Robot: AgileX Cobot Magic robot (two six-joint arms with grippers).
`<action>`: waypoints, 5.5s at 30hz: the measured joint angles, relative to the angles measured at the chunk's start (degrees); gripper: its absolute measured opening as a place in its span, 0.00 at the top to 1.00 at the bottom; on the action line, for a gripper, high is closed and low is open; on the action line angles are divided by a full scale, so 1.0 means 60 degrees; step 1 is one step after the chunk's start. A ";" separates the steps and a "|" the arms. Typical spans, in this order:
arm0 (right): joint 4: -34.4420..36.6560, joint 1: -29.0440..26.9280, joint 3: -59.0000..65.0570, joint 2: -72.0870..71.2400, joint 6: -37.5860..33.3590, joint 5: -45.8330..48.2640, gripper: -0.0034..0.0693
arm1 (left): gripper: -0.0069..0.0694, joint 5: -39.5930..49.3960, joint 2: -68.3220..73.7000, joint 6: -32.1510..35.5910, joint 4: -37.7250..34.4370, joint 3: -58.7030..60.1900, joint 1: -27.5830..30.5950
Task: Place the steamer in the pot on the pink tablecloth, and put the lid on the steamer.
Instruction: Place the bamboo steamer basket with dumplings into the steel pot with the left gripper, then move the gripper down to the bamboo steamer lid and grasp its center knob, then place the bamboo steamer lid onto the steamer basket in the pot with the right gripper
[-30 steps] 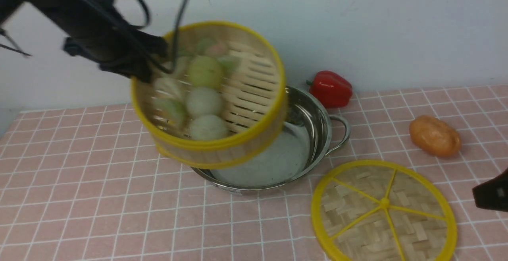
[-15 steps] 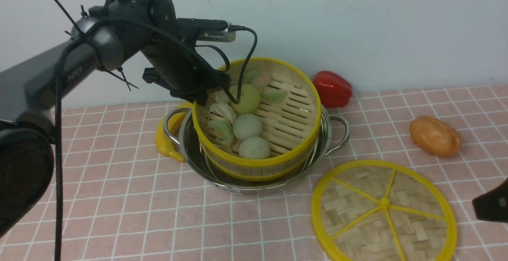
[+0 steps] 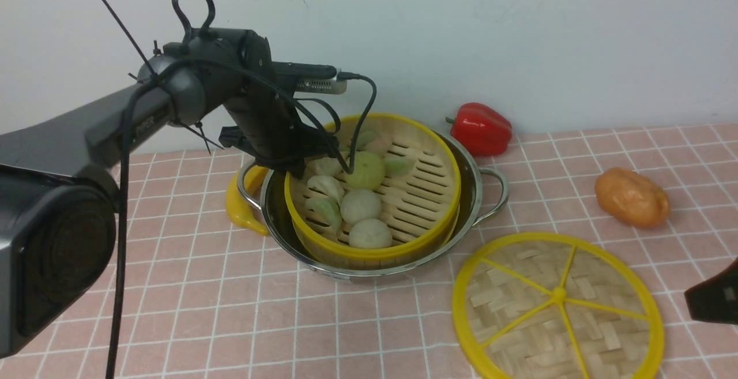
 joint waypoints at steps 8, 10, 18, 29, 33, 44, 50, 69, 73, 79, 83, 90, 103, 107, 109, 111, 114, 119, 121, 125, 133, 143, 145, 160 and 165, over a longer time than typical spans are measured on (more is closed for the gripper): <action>0.0166 0.0000 0.0000 0.0000 0.0008 0.0131 0.62 | 0.62 0.0095 0.0105 -0.0037 -0.0062 -0.0242 0.0010; 0.0178 0.0000 0.0000 0.0000 0.0008 0.0132 0.62 | 0.57 0.0283 0.0070 -0.0037 0.0062 -0.0452 0.0010; 0.1147 0.0000 0.0000 0.0000 -0.0186 -0.0567 0.62 | 0.27 0.2506 -0.1006 0.0000 0.2267 -0.3393 0.0010; 0.6253 0.3000 -0.0003 0.0744 -0.3919 -0.3025 0.62 | 0.38 0.2673 -0.4117 0.0217 0.1563 -0.3898 0.0018; 0.5913 0.4175 -0.0003 0.1589 -0.3749 -0.3542 0.62 | 0.53 0.2673 -0.5862 0.0795 0.0640 -0.3260 0.0018; -0.1720 0.4083 -0.1735 0.3751 0.1648 -0.3387 0.62 | 0.89 0.2643 -1.0621 0.1577 0.0081 0.3437 0.0018; -0.4131 0.4083 -0.3105 0.4814 0.3788 -0.1689 0.62 | 0.94 -0.0562 -1.3837 0.1597 -0.1252 0.8738 0.0018; -0.5122 0.4081 -0.3127 0.7309 0.4315 -0.2029 0.62 | 0.94 -0.3651 -1.8164 0.1597 -0.2480 1.4087 0.0018; -0.5230 0.4081 -0.3127 0.7566 0.4384 -0.2117 0.62 | 0.93 -0.3651 -1.8164 0.1597 -0.2499 1.4087 0.0018; -0.5261 0.4081 -0.3127 0.7859 0.4455 -0.2220 0.65 | 0.93 -0.3640 -1.8164 0.1597 -0.2510 1.4087 0.0018; -0.5370 0.4073 -0.3130 0.7821 0.4483 -0.2011 0.75 | 0.92 -0.3632 -1.8164 0.1597 -0.2531 1.4087 0.0018; -0.5588 0.4073 -0.3573 0.6798 0.4465 -0.0217 0.75 | 0.92 -0.3632 -1.8164 0.1597 -0.2531 1.4087 0.0018; -0.3967 0.4226 -0.8370 0.6967 0.2976 0.1075 0.75 | 0.92 -0.3632 -1.8164 0.1597 -0.2531 1.4087 0.0018; -0.3815 0.4526 -1.0658 0.9123 0.2820 0.1073 0.75 | 0.92 -0.3632 -1.8164 0.1597 -0.2531 1.4087 0.0018; -0.3796 0.4607 -1.1674 0.9940 0.2797 0.1083 0.75 | 0.92 -0.3632 -1.8164 0.1597 -0.2531 1.4087 0.0018; -0.3716 0.4627 -1.2314 1.0481 0.2793 0.1076 0.75 | 0.92 -0.3632 -1.8164 0.1597 -0.2531 1.4087 0.0018; -0.3581 0.4642 -1.3487 1.1469 0.2785 0.1076 0.75 | 0.92 -0.3632 -1.8164 0.1597 -0.2531 1.4087 0.0018; -0.3581 0.4742 -1.4057 1.2069 0.2767 0.1077 0.75 | 0.92 -0.3632 -1.8164 0.1597 -0.2531 1.4087 0.0018; -0.3581 0.4821 -1.4101 1.2265 0.2736 0.1087 0.75 | 0.92 -0.3632 -1.8164 0.1597 -0.2531 1.4087 0.0018; -0.3593 0.4937 -1.4101 1.2457 0.2541 0.1087 0.75 | 0.92 -0.3632 -1.8164 0.1597 -0.2531 1.4087 0.0018; -0.3574 0.5168 -1.4131 1.2639 0.2258 0.1097 0.75 | 0.91 -0.3632 -1.8164 0.1597 -0.2531 1.4087 0.0018; -0.3620 0.5187 -1.4180 1.2935 0.2039 0.0655 0.75 | 0.91 -0.3632 -1.8164 0.1597 -0.2531 1.4087 0.0018; -0.3628 0.5187 -1.4180 1.2948 0.2017 0.0575 0.75 | 0.91 -0.3632 -1.8164 0.1597 -0.2531 1.4087 0.0018; -0.3658 0.5187 -1.4180 1.2970 0.1737 0.0312 0.75 | 0.91 -0.3632 -1.8164 0.1597 -0.2531 1.4091 0.0018; -0.3547 0.5187 -1.4180 1.2970 0.1619 0.0270 0.75 | 0.91 -0.3632 -1.8164 0.1597 -0.2531 1.4091 0.0018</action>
